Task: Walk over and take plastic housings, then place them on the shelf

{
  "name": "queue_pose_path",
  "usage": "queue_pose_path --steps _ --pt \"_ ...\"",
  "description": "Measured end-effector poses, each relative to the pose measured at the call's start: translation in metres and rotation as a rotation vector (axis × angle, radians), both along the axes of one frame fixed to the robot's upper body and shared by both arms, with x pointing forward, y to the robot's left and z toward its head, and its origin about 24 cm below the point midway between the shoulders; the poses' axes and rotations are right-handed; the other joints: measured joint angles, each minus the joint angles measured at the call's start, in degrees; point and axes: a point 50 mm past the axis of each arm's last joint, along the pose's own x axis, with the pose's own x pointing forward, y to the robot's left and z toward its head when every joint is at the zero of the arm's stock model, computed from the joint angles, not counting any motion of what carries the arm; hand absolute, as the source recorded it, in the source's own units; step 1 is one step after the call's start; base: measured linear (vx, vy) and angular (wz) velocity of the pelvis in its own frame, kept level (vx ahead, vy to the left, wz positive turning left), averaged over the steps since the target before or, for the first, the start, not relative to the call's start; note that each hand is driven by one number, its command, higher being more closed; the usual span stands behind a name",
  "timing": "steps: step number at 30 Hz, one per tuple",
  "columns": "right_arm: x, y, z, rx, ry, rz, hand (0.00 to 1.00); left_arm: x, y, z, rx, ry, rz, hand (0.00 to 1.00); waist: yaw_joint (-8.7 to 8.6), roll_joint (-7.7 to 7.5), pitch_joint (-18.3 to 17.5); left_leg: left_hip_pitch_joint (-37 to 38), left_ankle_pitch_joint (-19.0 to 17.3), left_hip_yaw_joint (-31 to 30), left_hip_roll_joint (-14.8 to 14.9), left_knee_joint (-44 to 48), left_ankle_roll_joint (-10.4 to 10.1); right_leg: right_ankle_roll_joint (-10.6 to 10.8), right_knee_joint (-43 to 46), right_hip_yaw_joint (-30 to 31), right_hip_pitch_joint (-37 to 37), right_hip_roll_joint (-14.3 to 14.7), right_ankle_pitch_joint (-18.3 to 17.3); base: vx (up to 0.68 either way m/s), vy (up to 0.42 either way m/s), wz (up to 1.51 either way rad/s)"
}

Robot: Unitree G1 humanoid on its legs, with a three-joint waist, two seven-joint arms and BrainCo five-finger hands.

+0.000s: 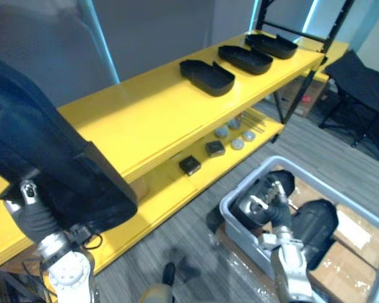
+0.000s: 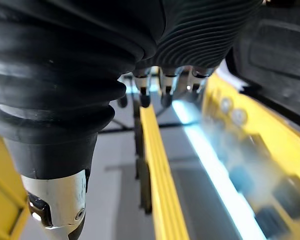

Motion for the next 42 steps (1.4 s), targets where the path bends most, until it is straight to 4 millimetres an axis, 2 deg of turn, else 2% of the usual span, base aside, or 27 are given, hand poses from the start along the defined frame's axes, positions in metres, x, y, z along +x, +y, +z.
queue_pose_path --steps 2,3,4,6,7,8,9,10,11,12,13,14,15,17,19,24,27,29,32,34,37,39,40,42 --pt "0.004 -0.001 0.009 0.005 -0.051 -0.035 0.0 0.001 0.002 0.003 0.028 0.001 -0.004 1.0 -0.71 0.18 0.3 3.3 -1.6 0.7 1.3 -0.2 1.4 -0.2 9.1 0.3 -3.8 -1.1 7.4 0.17 0.088 -0.27" --pt "0.004 -0.001 0.011 0.007 -0.059 -0.038 0.0 0.001 0.003 0.004 0.036 0.0 -0.005 1.0 -1.01 0.75 0.5 3.8 -2.0 1.0 1.9 -0.1 1.7 -0.3 10.2 0.4 -4.5 -1.2 6.8 0.2 0.087 -0.39" --pt "0.009 0.0 0.018 0.005 -0.093 -0.034 0.0 0.003 0.005 0.008 0.051 -0.011 -0.003 1.0 -1.29 1.03 0.6 4.2 -2.9 1.8 3.5 0.2 1.8 0.2 8.6 0.3 -6.5 0.0 1.0 0.14 0.07 -0.26" --pt "0.007 -0.002 0.023 -0.001 -0.117 -0.044 0.0 0.007 0.006 0.011 0.057 -0.02 -0.006 1.0 -1.58 1.36 0.8 4.2 -3.3 1.7 4.9 0.2 1.5 1.2 3.0 0.2 -6.9 1.5 -0.3 0.11 0.039 -0.11" --pt "0.007 -0.004 0.025 -0.003 -0.122 -0.047 0.0 0.008 0.007 0.011 0.057 -0.021 -0.007 1.0 -1.7 1.24 0.8 4.2 -3.5 1.8 5.4 0.2 1.1 1.6 -1.2 0.3 -6.7 2.2 0.0 0.08 -0.018 -0.02" --pt "0.006 -0.006 0.026 -0.005 -0.128 -0.052 0.0 0.009 0.007 0.01 0.052 -0.02 -0.004 1.0 -1.81 0.81 0.5 4.0 -4.0 2.2 5.5 0.6 0.6 3.0 -6.6 0.6 -6.2 2.7 1.2 0.07 -0.067 -0.04" --pt "0.006 -0.007 0.028 -0.007 -0.136 -0.054 0.0 0.009 0.008 0.01 0.047 -0.02 -0.002 1.0 -1.7 0.29 0.2 3.5 -4.4 2.4 5.3 1.1 0.2 3.4 -10.1 0.6 -6.0 2.7 2.8 0.06 -0.093 -0.07" --pt "0.007 -0.007 0.028 -0.008 -0.139 -0.052 0.0 0.008 0.009 0.01 0.047 -0.02 0.002 1.0 -1.45 -0.23 -0.1 3.5 -4.6 2.9 5.1 1.1 -0.1 3.1 -12.3 0.4 -5.9 2.6 5.1 0.06 -0.183 -0.22" --pt "0.008 -0.006 0.029 -0.011 -0.143 -0.032 0.0 0.007 0.011 0.01 0.045 -0.02 0.011 1.0 -1.01 -1.82 -0.7 3.5 -5.3 3.9 3.8 1.2 -1.1 3.7 -18.0 -1.4 -4.1 2.1 9.1 0.06 -0.244 -0.41" --pt "0.011 -0.007 0.032 -0.017 -0.156 -0.014 0.0 0.006 0.012 0.009 0.034 -0.022 0.025 1.0 -0.47 -2.06 -0.9 3.4 -6.0 5.0 3.9 1.9 -1.8 4.9 -23.6 -2.4 -1.6 2.3 8.5 0.05 -0.27 -0.46" --pt "0.014 -0.008 0.035 -0.027 -0.166 -0.004 0.0 0.006 0.011 0.007 0.024 -0.02 0.027 1.0 -0.36 -1.05 -0.4 3.4 -6.3 5.5 4.6 2.3 -2.2 5.3 -26.0 -2.5 -0.5 3.0 9.4 0.02 -0.186 -0.4" --pt "0.015 -0.009 0.037 -0.031 -0.173 0.001 0.0 0.006 0.01 0.006 0.016 -0.017 0.024 1.0 -0.23 -0.06 -0.3 3.4 -6.3 6.1 5.2 2.3 -2.2 4.8 -27.5 -2.5 -0.1 3.8 10.4 0.01 -0.162 -0.29" --pt "0.016 -0.014 0.04 -0.042 -0.18 0.009 0.0 0.008 0.006 0.005 0.008 -0.014 0.009 1.0 -0.61 1.72 -0.6 3.5 -6.4 6.5 6.3 2.0 -2.6 4.4 -30.4 -2.5 1.0 5.2 11.7 0.02 -0.131 -0.2" --pt "0.016 -0.015 0.041 -0.036 -0.188 0.036 0.0 0.01 0.003 0.005 0.006 -0.018 -0.011 1.0 -1.23 2.95 -1.2 3.9 -6.7 6.9 7.2 1.7 -3.4 3.9 -32.2 -2.3 1.8 6.6 12.4 0.05 -0.132 -0.2" --pt "0.016 -0.014 0.043 -0.036 -0.2 0.072 0.0 0.012 0.001 0.008 0.016 -0.029 -0.029 1.0 -1.53 3.1 -1.4 4.6 -6.9 7.6 8.0 1.5 -3.9 3.6 -32.9 -2.1 2.3 7.5 12.7 0.05 -0.096 -0.19" --pt "0.014 -0.008 0.069 -0.027 -0.332 0.166 0.0 0.018 -0.003 0.012 0.037 -0.038 -0.076 1.0 -2.28 2.36 -1.7 5.6 -7.0 8.0 8.3 0.9 -4.1 3.8 -33.8 -2.2 3.2 7.6 13.0 0.01 -0.017 -0.03" --pt "0.012 -0.003 0.09 -0.045 -0.422 0.188 0.0 0.025 -0.002 0.011 0.053 0.002 -0.101 1.0 -2.26 1.19 -2.6 6.3 -7.0 8.6 8.0 0.7 -4.1 4.0 -34.3 -1.9 3.7 7.3 13.2 0.0 0.017 -0.08" --pt "0.009 -0.004 0.106 -0.069 -0.491 0.188 0.0 0.034 0.006 0.002 0.067 0.105 -0.104 1.0 -2.51 0.8 -3.4 6.9 -7.1 9.9 7.8 0.5 -4.1 4.2 -34.5 -0.7 3.6 7.1 13.6 0.0 0.032 -0.24" --pt "0.003 -0.008 0.12 -0.09 -0.531 0.203 0.0 0.049 0.017 -0.013 0.026 0.246 -0.117 1.0 -3.4 0.98 -4.1 7.6 -7.1 11.2 7.4 0.1 -3.9 4.3 -34.8 0.4 3.5 6.8 14.1 -0.03 0.035 -0.21" --pt "0.003 -0.008 0.118 -0.079 -0.497 0.263 0.0 0.055 0.021 -0.02 -0.033 0.292 -0.146 1.0 -4.34 0.98 -4.4 7.9 -7.2 11.8 7.2 0.1 -3.8 4.3 -35.0 0.9 3.5 6.8 14.3 -0.02 0.023 -0.22" --pt "0.001 -0.001 0.095 -0.067 -0.314 0.404 0.0 0.069 0.028 -0.026 -0.081 0.346 -0.16 1.0 -4.85 1.15 -4.6 8.4 -7.3 13.9 7.3 -0.1 -3.7 4.2 -35.7 2.7 2.9 7.0 15.0 -0.02 0.008 -0.32" --pt "-0.01 0.006 0.063 -0.033 -0.111 0.465 0.0 0.084 0.039 -0.021 -0.065 0.377 -0.14 1.0 -6.34 1.78 -4.7 8.2 -7.3 14.7 7.1 -0.2 -3.7 4.0 -35.7 3.5 2.1 7.2 15.3 -0.01 -0.003 -0.18" --pt "-0.011 0.006 0.059 -0.029 -0.09 0.464 0.0 0.086 0.041 -0.02 -0.063 0.38 -0.137 1.0 -6.39 1.88 -4.7 8.3 -7.3 15.1 7.2 -0.2 -3.7 4.0 -35.7 3.8 1.9 7.3 15.3 0.02 -0.009 -0.33" --pt "-0.023 0.001 0.034 -0.049 0.048 0.378 0.0 0.095 0.056 -0.012 -0.073 0.38 -0.102 1.0 -7.44 2.64 -5.0 8.4 -7.4 17.2 7.5 -0.3 -3.8 3.7 -35.7 6.0 0.7 7.7 15.9 0.03 -0.015 -0.44"
